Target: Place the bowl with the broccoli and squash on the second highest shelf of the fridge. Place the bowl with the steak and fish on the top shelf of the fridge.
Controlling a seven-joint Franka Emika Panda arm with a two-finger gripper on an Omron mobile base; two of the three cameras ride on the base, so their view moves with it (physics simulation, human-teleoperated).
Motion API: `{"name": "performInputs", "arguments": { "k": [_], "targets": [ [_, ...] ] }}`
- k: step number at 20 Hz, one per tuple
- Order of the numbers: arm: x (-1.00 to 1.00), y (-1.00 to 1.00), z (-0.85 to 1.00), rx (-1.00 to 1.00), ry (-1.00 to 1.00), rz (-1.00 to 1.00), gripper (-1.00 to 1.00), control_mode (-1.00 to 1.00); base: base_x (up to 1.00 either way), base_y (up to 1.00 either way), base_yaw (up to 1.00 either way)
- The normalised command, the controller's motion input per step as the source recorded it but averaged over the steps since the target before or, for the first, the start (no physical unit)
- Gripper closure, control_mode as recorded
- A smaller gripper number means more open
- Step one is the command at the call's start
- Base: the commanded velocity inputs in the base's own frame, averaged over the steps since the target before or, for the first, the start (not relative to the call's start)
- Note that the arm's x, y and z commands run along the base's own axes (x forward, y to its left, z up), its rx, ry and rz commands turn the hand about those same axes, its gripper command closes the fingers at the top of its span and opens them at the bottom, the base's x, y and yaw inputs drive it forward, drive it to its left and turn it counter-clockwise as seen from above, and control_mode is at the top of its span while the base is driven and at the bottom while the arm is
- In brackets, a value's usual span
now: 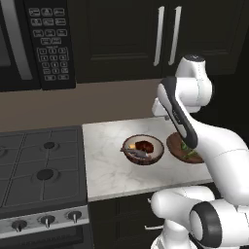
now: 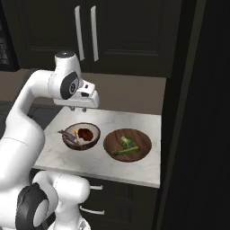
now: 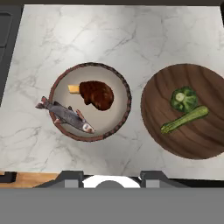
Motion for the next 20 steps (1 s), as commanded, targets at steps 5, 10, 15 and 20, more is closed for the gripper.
{"name": "performInputs", "arguments": {
  "k": [5,10,15,20],
  "targets": [
    [-0.05,0.04,-0.18,0.08,0.0,-0.04,-1.0,-1.0,0.0,0.0,0.0],
    [-0.02,0.02,-0.79,0.02,0.02,-0.18,-1.0,-1.0,0.0,0.0,0.0],
    [0.08,0.0,-0.79,0.0,0.05,-0.27,-1.0,-1.0,0.0,0.0,0.0],
    [0.29,0.0,-0.72,0.05,0.06,-0.28,-1.0,-1.0,0.0,0.0,0.0]
  ]
}}
